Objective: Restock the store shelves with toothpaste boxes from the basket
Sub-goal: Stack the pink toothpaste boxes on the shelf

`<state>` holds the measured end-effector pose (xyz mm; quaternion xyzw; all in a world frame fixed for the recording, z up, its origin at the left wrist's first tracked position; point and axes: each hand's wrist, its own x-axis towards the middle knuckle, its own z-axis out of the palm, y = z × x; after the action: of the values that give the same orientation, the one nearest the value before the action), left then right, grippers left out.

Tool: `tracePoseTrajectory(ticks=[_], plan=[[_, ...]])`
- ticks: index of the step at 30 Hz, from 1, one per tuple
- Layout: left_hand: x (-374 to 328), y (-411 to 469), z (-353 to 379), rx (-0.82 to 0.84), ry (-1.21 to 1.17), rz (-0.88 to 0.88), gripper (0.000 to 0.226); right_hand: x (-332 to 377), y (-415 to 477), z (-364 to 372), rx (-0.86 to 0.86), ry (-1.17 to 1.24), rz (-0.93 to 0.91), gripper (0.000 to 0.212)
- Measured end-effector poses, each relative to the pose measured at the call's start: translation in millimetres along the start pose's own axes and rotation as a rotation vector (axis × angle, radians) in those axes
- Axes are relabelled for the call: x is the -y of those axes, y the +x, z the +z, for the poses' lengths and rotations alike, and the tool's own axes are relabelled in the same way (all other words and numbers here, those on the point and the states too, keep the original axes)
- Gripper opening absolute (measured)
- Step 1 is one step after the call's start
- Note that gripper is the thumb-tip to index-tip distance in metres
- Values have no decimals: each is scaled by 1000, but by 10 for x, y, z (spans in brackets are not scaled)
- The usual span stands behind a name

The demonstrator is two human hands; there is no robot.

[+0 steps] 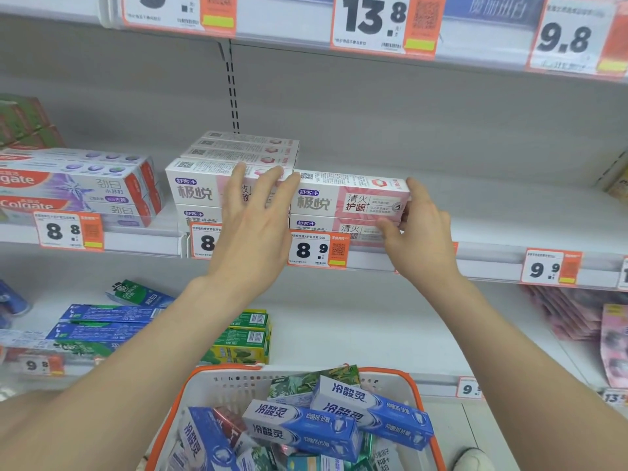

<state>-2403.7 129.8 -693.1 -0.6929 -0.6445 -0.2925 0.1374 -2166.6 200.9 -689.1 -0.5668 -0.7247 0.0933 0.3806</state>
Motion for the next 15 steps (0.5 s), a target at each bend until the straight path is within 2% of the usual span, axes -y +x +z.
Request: tracePoseTrajectory(ticks=[4,7,8,10,11,12,13,15], plan=[[26,-5,11,-3,-26,14,72,-2,-28,23,3,4,-6,64],[-8,-29,-17,-76,-88,41,66,75,-95,14,-46,-10,8,76],[-27,-55,-35,-125,-99,49,60,110,-133,-2,-124,-63,-51,74],[-67,-147,-66,-214,-138,34,42,206,-205,-48,-332,-152,-216,56],[-92,-214,-77,-196,-167,20,33,267,-239,-75,-329,-146,-272,48],[-116,-285,-81,-109,-206,13,25,337,-281,-99,-226,-126,-302,41],[-135,-367,-66,44,-241,10,20,393,-336,-113,-52,-122,-310,34],[-193,-508,-21,475,-189,9,15,445,-514,-102,412,-264,-278,26]])
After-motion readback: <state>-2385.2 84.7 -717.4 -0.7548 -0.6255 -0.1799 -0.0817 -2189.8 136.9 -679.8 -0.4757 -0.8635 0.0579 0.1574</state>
